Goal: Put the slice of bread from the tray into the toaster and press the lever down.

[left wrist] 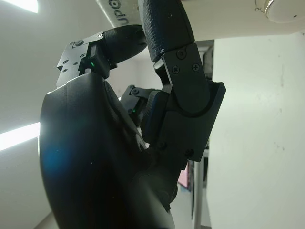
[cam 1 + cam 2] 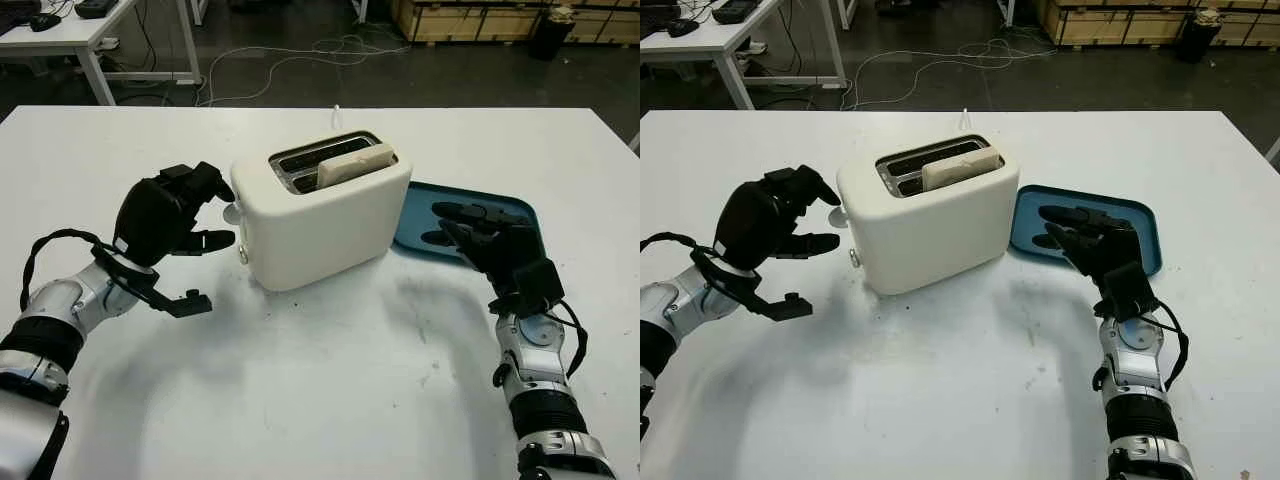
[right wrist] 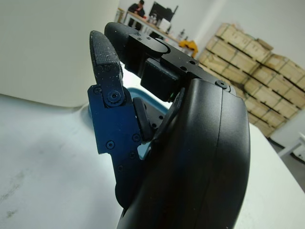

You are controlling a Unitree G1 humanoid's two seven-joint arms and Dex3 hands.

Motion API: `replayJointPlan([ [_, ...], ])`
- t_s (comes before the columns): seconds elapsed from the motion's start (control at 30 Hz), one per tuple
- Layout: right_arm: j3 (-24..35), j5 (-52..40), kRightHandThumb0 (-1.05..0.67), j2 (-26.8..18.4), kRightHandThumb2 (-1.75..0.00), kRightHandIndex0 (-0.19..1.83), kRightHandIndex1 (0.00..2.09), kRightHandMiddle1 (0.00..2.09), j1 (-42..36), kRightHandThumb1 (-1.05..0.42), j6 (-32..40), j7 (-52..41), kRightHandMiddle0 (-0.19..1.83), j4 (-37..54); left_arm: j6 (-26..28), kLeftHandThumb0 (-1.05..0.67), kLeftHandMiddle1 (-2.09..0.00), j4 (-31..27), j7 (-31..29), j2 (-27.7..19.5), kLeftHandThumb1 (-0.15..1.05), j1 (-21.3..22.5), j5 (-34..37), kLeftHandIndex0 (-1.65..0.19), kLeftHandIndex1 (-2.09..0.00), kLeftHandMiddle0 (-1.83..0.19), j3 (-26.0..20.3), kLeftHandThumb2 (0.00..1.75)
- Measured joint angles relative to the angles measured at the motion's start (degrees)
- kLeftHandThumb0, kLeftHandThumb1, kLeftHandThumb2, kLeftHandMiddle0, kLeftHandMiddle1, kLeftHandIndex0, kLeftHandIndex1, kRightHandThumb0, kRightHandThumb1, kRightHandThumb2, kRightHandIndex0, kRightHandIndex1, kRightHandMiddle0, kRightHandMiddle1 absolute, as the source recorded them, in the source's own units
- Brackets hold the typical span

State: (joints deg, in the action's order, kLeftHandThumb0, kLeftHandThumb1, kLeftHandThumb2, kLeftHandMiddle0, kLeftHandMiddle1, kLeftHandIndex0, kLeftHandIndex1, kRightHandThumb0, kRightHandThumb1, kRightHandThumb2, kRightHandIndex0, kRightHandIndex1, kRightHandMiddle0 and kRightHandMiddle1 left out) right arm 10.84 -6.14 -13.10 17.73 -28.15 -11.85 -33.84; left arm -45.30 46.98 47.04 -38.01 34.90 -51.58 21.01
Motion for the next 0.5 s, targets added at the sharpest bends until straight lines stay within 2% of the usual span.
replayJointPlan([
  [0.23, 0.0, 0.0, -0.51, 0.0, 0.0, 1.24, 0.28, 0.0, 0.0, -0.9, 0.0, 0.0, 1.2, 0.0, -0.9, -0.88, -1.75, -2.3, -0.2, -0.3, 0.92, -0.7, 0.3, 0.0, -1.75, -0.45, -0.2, 0.74],
  [0.4, 0.0, 0.0, -0.5, 0.0, 0.0, 1.24, 0.29, 0.0, 0.0, -0.9, 0.0, 0.0, 1.19, -0.1, -1.7, -0.87, -1.75, -6.7, -1.9, -0.8, 0.92, -2.9, 2.2, 0.0, -1.73, -0.44, -1.4, 0.73],
  [0.5, 0.0, 0.0, -0.51, 0.0, 0.0, 1.24, 0.29, 0.0, 0.0, -0.91, 0.0, 0.0, 1.2, -0.4, 0.1, -0.89, -1.75, -8.7, -3.5, -1.3, 0.92, -3.6, 2.1, 0.0, -1.72, -0.46, -1.9, 0.76],
])
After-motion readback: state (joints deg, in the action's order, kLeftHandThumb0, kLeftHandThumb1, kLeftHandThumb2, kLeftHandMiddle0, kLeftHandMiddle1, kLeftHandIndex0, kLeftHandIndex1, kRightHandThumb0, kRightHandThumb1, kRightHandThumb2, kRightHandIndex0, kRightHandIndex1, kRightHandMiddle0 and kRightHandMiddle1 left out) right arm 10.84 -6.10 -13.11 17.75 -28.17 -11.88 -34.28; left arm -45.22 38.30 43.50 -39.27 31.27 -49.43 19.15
